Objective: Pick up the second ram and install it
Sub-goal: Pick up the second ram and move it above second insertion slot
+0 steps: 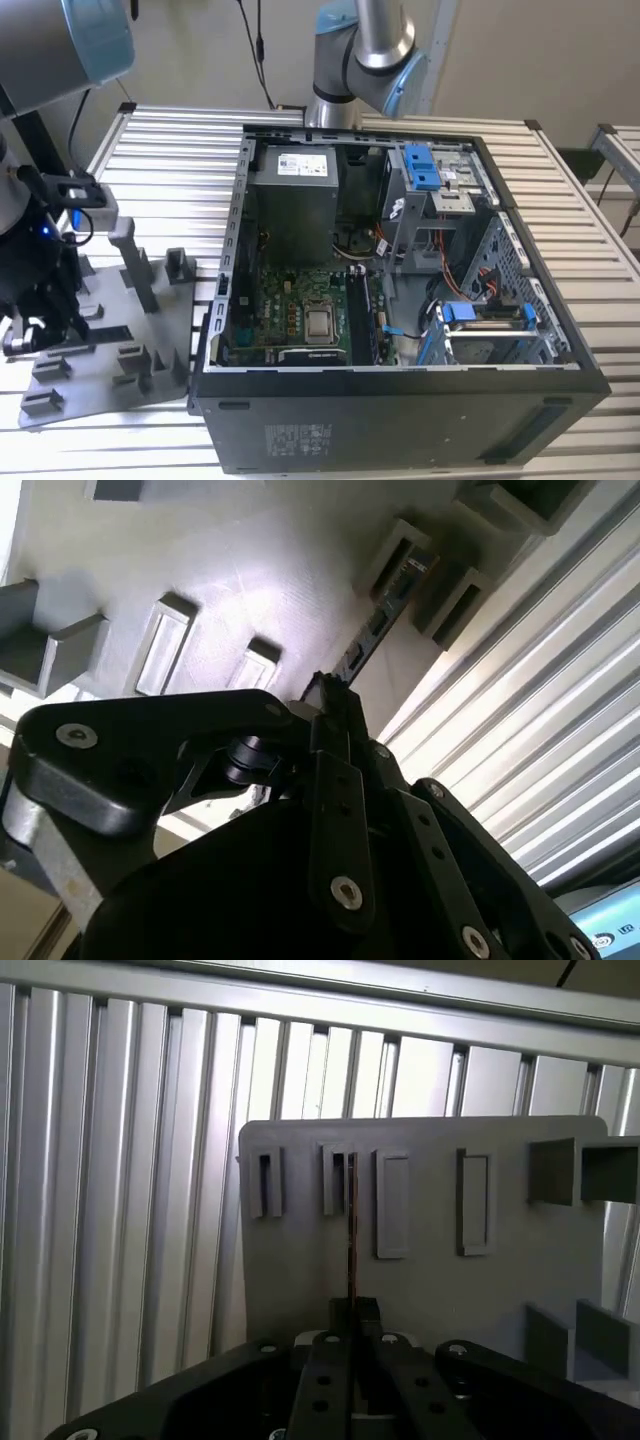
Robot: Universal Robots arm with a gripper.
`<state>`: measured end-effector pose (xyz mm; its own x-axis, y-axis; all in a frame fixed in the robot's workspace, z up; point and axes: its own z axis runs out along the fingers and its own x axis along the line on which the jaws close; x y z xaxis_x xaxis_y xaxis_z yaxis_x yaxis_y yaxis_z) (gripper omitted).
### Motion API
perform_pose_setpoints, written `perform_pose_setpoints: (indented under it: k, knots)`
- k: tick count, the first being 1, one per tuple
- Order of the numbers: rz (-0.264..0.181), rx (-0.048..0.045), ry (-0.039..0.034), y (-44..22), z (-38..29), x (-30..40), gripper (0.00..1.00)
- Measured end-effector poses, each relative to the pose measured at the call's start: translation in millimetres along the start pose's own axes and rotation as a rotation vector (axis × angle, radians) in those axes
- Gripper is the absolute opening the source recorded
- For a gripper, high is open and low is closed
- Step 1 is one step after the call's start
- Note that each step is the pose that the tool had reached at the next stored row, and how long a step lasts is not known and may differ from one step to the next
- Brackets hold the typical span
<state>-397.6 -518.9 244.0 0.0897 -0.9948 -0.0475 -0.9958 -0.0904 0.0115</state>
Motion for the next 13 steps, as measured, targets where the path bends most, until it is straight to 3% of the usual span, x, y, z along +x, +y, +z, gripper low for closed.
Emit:
perform_pose_setpoints:
  k: [2, 4, 13]
  knots:
    - [0.013, 0.0012, -0.007, 0.1, -2.8, -0.2, 0.14]
    - [0.016, 0.0015, -0.0089, 0.2, -9.1, -0.5, 0.14]
    - [0.022, 0.0017, -0.0092, 0.6, -49.9, -2.4, 0.14]
